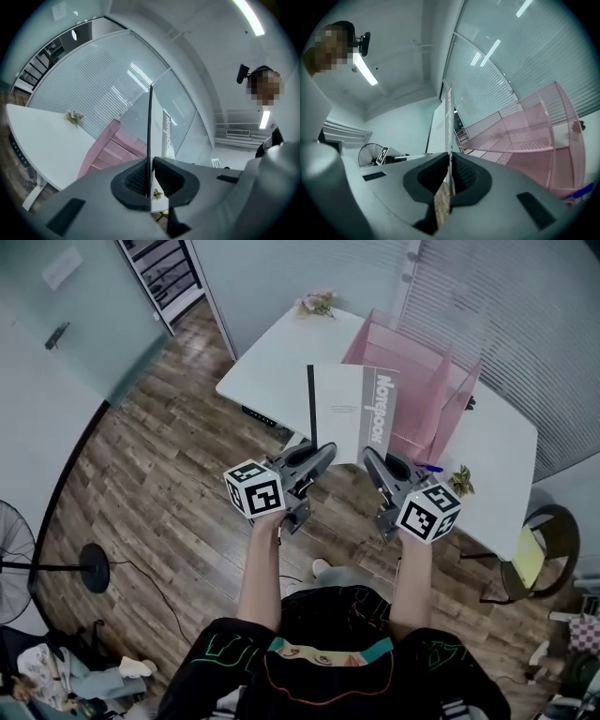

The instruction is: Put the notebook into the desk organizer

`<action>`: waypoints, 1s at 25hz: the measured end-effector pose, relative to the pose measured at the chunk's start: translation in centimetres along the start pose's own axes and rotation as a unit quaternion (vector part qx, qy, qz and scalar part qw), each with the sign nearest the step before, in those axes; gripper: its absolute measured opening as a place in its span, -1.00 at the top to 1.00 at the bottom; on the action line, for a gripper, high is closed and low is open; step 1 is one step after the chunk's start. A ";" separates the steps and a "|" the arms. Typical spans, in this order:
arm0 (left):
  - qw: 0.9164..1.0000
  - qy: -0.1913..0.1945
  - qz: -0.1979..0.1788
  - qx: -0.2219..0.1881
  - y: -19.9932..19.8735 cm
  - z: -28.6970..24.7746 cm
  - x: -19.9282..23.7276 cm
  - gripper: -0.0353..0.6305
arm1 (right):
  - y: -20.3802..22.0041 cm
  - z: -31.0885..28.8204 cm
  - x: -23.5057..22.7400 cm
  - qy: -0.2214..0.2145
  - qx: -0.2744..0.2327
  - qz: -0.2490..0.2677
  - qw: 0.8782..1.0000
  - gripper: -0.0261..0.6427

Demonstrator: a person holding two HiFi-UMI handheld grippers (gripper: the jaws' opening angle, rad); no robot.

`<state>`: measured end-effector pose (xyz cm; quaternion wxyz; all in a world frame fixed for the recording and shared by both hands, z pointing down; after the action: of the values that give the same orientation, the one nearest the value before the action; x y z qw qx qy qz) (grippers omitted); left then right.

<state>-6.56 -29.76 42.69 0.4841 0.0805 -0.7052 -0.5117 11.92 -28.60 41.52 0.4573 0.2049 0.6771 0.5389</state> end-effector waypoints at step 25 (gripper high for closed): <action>0.990 0.052 0.012 0.131 4.7 -3.5 2.0 0.43 | 0.2 3.1 -4.7 0.080 -0.104 -0.167 0.977 0.88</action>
<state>-3.12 -31.01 47.68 0.5114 0.1610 -0.7414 -0.4036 16.85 -30.46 43.62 0.5045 -0.0034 0.6766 0.5365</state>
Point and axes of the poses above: the fingertips, and each gripper's own axes: z backward along the fingers, x to its left, y out of its underside, the point moved 7 cm from there along z, backward along the fingers, and after that the axes turned 9 degrees about -y, right-handed, at the moved point
